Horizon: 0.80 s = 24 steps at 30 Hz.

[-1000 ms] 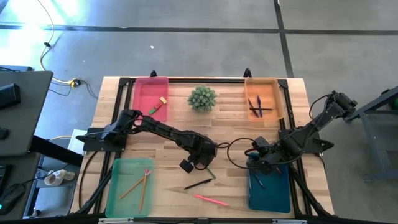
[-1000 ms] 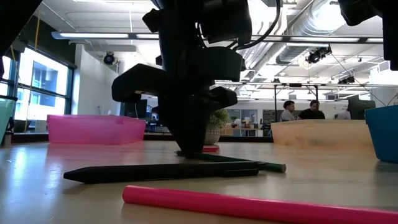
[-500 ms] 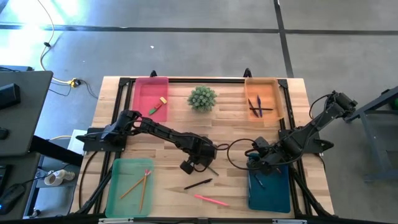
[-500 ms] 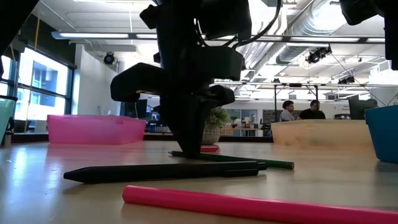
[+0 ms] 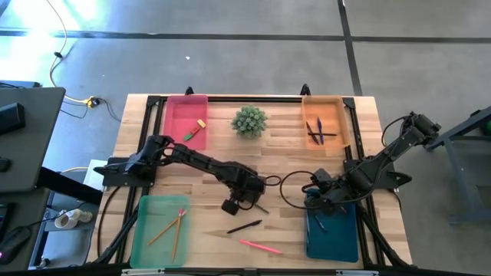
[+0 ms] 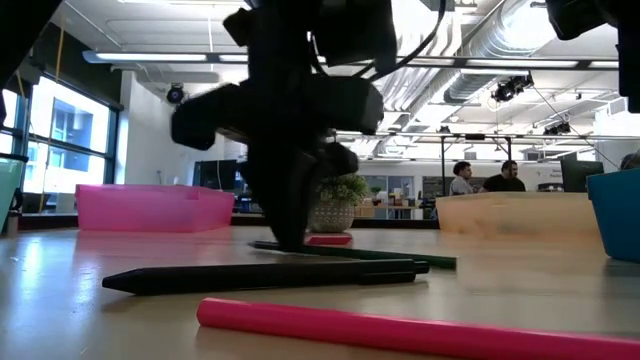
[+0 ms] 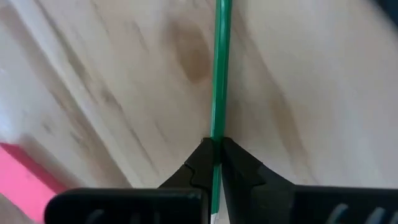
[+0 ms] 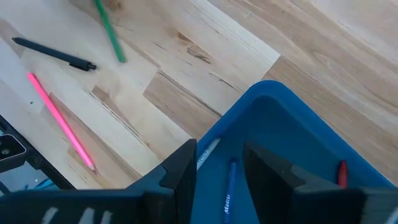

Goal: Sort crayons/erasers/pens/pencils in bins
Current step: Put the green pencil into the green bin

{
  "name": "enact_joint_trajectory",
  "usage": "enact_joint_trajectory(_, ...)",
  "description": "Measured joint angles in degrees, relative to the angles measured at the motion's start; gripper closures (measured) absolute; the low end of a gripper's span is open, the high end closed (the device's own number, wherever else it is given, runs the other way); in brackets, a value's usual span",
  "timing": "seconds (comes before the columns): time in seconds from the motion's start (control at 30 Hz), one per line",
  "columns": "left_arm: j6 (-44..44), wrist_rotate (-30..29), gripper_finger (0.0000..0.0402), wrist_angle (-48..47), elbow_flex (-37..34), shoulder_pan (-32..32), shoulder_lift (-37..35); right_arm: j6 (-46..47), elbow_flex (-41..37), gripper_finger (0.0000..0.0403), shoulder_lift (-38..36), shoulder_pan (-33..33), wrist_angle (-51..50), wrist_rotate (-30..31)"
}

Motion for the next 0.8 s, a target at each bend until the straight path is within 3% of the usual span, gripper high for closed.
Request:
enact_joint_trajectory(0.43,-6.98,0.36,0.0398,-1.69,-3.12,-0.19,-8.73,-3.05,0.0,0.0281,0.0,-0.05,2.97,1.28)
enact_joint_trajectory(0.8,-21.48,-1.33,0.0401,2.68,-18.08,-1.56,-25.17,-15.37,0.0,0.0281,0.0,-4.75,11.33,2.25)
